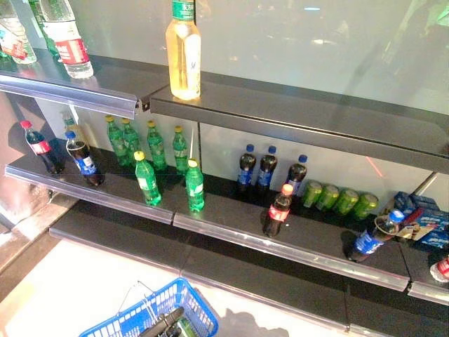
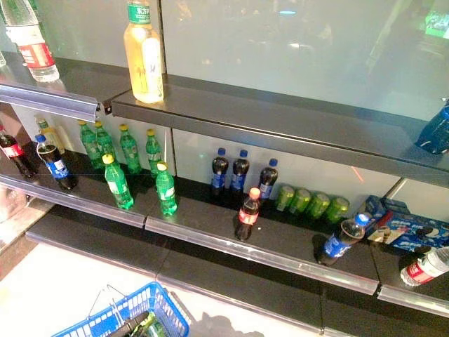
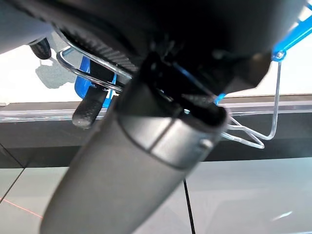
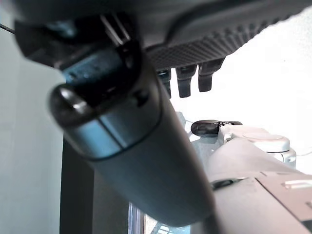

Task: Pick up the drink and place into the basket.

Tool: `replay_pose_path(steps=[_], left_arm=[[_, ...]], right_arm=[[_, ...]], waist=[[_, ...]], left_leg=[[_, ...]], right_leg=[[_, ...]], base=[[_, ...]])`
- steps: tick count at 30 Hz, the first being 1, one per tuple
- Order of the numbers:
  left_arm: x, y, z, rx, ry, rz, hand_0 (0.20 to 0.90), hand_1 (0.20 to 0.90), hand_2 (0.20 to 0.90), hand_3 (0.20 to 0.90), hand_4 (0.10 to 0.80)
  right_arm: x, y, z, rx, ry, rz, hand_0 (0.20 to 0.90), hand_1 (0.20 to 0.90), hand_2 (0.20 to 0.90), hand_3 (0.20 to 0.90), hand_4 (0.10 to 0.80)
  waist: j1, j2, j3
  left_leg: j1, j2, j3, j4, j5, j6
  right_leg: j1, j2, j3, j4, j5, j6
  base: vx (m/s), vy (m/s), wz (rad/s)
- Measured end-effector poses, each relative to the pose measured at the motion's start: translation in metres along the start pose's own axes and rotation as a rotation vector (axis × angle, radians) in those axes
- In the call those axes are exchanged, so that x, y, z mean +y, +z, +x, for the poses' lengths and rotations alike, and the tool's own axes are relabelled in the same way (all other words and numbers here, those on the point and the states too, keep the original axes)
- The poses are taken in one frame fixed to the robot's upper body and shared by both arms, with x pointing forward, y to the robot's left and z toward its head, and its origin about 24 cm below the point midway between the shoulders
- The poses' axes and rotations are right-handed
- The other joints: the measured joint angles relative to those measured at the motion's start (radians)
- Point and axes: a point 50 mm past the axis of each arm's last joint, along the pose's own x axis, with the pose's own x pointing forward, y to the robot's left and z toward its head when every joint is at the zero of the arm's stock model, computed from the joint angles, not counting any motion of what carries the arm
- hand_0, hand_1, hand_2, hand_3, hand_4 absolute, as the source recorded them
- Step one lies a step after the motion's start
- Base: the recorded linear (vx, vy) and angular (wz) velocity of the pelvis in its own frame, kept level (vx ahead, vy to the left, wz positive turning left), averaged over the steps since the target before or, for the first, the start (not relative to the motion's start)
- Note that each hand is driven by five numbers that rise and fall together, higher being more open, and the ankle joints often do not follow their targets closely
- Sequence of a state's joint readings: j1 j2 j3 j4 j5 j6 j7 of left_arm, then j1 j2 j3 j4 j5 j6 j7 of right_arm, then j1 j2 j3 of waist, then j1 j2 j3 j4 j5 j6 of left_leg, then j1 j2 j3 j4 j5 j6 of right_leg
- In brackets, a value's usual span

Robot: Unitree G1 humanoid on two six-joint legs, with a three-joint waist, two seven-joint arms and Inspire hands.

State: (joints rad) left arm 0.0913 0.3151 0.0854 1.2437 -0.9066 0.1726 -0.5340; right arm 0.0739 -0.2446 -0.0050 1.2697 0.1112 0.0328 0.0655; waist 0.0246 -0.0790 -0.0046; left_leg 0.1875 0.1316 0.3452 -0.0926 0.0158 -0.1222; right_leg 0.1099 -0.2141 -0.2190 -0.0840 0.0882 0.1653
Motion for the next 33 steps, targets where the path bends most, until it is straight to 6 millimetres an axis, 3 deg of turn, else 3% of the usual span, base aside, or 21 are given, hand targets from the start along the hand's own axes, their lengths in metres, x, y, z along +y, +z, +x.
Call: replay_pose_path(steps=[33], left_arm=[[-0.0003,0.0004,0.0002,0.026,0.004,0.052,0.300,0.300,0.300,0.200,0.100]], right_arm=[[0.0001,-0.0001,0.0000,0.000,0.001,-0.005,0.900,0.900,0.900,0.900,0.800]], waist=[[-0.003,0.002,0.001]], left_leg=[[-0.001,0.000,0.001,0.000,0.000,0.001]], right_leg=[[-0.002,0.000,0.000,0.000,0.000,0.000]], base=[[-0.001,-0.003,0.00]])
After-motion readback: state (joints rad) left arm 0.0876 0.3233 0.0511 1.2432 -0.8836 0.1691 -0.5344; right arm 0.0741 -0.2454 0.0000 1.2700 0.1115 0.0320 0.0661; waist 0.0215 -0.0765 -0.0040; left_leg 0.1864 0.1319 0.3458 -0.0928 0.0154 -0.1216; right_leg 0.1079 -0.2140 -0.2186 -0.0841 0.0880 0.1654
